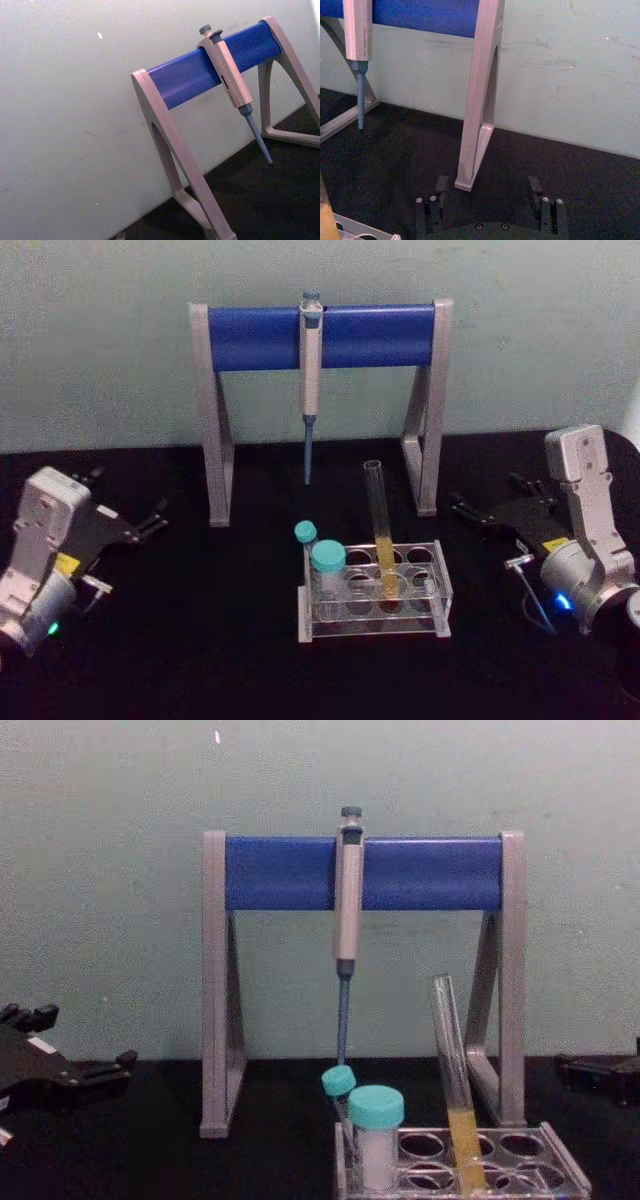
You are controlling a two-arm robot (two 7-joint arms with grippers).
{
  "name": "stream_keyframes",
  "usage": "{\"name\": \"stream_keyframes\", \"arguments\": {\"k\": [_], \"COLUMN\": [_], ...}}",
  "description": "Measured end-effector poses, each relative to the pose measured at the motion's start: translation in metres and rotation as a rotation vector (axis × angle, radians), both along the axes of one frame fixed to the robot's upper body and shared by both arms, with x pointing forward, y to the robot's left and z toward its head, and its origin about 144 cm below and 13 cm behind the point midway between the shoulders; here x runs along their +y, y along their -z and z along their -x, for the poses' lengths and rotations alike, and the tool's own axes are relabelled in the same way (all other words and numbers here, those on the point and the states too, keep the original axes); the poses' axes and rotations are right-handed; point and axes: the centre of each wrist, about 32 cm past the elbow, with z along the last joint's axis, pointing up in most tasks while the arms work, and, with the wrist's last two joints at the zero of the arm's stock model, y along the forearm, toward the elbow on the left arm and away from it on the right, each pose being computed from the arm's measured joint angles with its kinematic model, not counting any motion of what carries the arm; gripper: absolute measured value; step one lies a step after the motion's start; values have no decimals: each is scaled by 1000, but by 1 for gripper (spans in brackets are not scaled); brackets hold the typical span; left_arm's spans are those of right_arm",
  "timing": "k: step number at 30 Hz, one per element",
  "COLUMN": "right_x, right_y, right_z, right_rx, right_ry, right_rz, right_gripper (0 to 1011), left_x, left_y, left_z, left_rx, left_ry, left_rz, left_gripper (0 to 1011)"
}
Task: Pick up the test tube from the test tube rack, shake it, then place it back into the test tube rack.
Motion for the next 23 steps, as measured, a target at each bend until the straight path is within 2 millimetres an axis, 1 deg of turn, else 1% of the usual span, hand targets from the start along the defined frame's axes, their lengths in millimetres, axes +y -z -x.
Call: {"name": "stream_keyframes", "arguments": {"k": [23], "right_x": [0], "right_y": [0], "right_z": [0], "right_rx": [0], "right_ry": [0], "right_rz": [0], "right_gripper": [1000], "left_x": [0], "left_y": [0], "left_z": [0], "left_rx": [0], "left_ry": [0], "left_rz": [0], "left_gripper": [1001]}}
